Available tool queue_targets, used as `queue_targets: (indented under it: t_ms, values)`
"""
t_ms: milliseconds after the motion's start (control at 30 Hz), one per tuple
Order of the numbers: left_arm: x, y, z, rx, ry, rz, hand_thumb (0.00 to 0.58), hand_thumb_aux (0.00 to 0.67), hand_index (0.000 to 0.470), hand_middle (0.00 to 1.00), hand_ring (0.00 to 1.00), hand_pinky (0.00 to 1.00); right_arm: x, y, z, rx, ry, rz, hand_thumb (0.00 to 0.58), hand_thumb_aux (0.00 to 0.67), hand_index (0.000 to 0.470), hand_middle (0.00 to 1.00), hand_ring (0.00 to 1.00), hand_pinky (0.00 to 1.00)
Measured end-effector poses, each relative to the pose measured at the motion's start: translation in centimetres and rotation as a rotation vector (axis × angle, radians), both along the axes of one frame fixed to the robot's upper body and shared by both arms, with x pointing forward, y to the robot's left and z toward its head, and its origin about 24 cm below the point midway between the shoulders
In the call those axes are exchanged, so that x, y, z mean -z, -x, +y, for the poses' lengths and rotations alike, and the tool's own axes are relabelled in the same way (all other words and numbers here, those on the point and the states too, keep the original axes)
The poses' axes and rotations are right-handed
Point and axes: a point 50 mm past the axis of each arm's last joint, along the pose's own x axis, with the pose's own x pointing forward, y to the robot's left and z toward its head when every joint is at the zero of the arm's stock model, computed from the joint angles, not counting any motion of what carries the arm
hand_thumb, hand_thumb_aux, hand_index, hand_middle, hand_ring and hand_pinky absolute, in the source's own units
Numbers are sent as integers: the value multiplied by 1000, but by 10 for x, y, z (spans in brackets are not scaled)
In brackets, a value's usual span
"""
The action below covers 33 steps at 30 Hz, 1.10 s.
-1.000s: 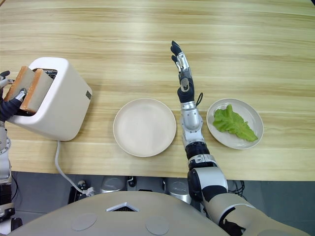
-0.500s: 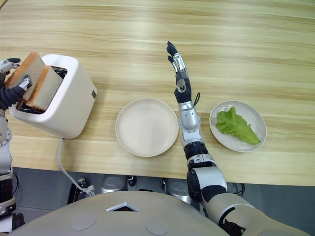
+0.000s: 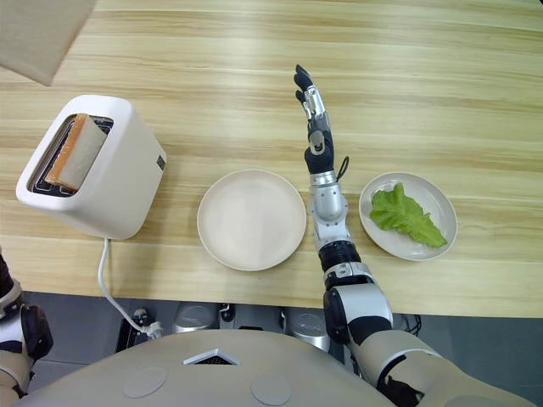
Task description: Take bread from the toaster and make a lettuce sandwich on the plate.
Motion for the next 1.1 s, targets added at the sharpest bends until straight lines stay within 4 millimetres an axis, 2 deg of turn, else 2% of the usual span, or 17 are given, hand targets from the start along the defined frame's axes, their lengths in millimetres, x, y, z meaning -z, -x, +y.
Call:
queue_targets:
  t_ms: [67,133,267,333,367,400,500,633,733,900,1100]
  values:
    - [8,-12,-20,177,37,107,580,670,460,1000,1000,1000,-9,-4,-9,30,4,-37,0,0,0,0,0,0]
    - [28,-27,-46,381,36,302,580,670,460,1000,1000,1000,-26,-9,-26,86,12,-102,0,0,0,0,0,0]
    - [84,-47,-78,704,16,727,580,670,460,1000,1000,1000,-50,-9,-83,242,87,-179,0,0,0,0,0,0]
    - [108,-45,-90,865,7,903,580,670,460,1000,1000,1000,-54,-5,-107,306,134,-184,0,0,0,0,0,0]
    - [131,-40,-101,992,-31,1062,580,670,460,1000,1000,1000,-55,2,-130,369,181,-167,0,0,0,0,0,0]
    - [137,-39,-103,1013,-39,1102,580,670,460,1000,1000,1000,-54,4,-136,384,190,-162,0,0,0,0,0,0]
    - [174,-35,-114,1081,-64,1289,580,670,460,1000,1000,1000,-50,14,-161,451,264,-115,0,0,0,0,0,0]
    - [203,-37,-129,1047,-98,1354,580,670,460,1000,1000,1000,-52,22,-175,493,318,-103,0,0,0,0,0,0]
    - [222,-39,-141,985,-113,1347,580,670,460,1000,1000,1000,-58,24,-178,503,350,-125,0,0,0,0,0,0]
    - [231,-38,-159,959,-100,1269,580,670,460,1000,1000,1000,-58,26,-175,498,378,-130,0,0,0,0,0,0]
    - [235,-37,-156,939,-125,1246,580,670,460,1000,1000,1000,-43,32,-176,498,413,-72,0,0,0,0,0,0]
